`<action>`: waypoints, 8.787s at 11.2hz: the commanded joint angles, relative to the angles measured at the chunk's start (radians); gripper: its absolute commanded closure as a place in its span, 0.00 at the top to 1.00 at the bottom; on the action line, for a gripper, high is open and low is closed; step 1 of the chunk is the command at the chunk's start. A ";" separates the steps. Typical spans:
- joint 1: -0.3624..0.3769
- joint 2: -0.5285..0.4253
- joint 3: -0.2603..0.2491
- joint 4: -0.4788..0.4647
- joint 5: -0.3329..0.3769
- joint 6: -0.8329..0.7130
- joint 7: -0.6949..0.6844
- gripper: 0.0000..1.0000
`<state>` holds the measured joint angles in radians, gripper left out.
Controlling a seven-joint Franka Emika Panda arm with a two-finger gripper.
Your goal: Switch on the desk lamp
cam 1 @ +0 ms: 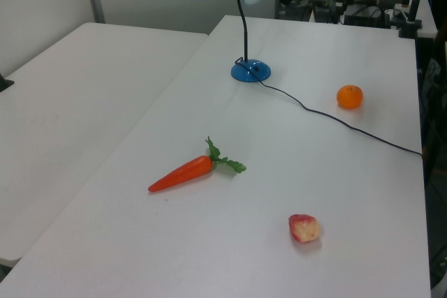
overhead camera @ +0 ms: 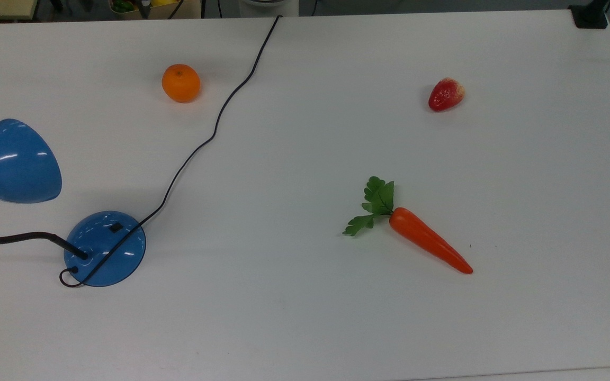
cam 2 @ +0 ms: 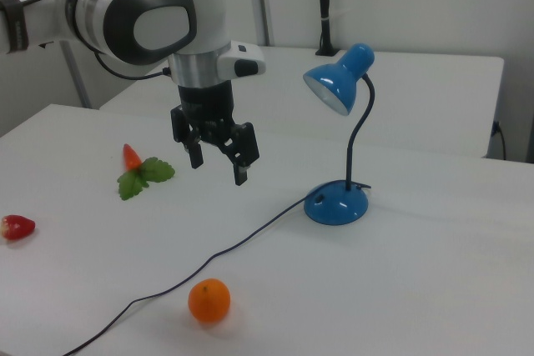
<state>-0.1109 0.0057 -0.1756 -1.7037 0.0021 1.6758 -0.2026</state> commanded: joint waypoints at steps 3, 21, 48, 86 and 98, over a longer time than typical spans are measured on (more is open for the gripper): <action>-0.006 -0.024 0.012 -0.010 0.001 -0.018 -0.035 1.00; -0.113 0.030 0.074 -0.054 0.114 0.270 0.136 0.05; -0.047 0.500 0.087 0.039 -0.051 1.046 0.634 0.00; -0.024 0.545 0.087 0.132 -0.067 0.935 0.640 0.00; 0.045 0.139 0.091 -0.014 0.019 0.156 0.174 0.33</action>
<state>-0.0706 0.2698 -0.0745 -1.6441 -0.0182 1.9576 0.1149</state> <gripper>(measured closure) 0.885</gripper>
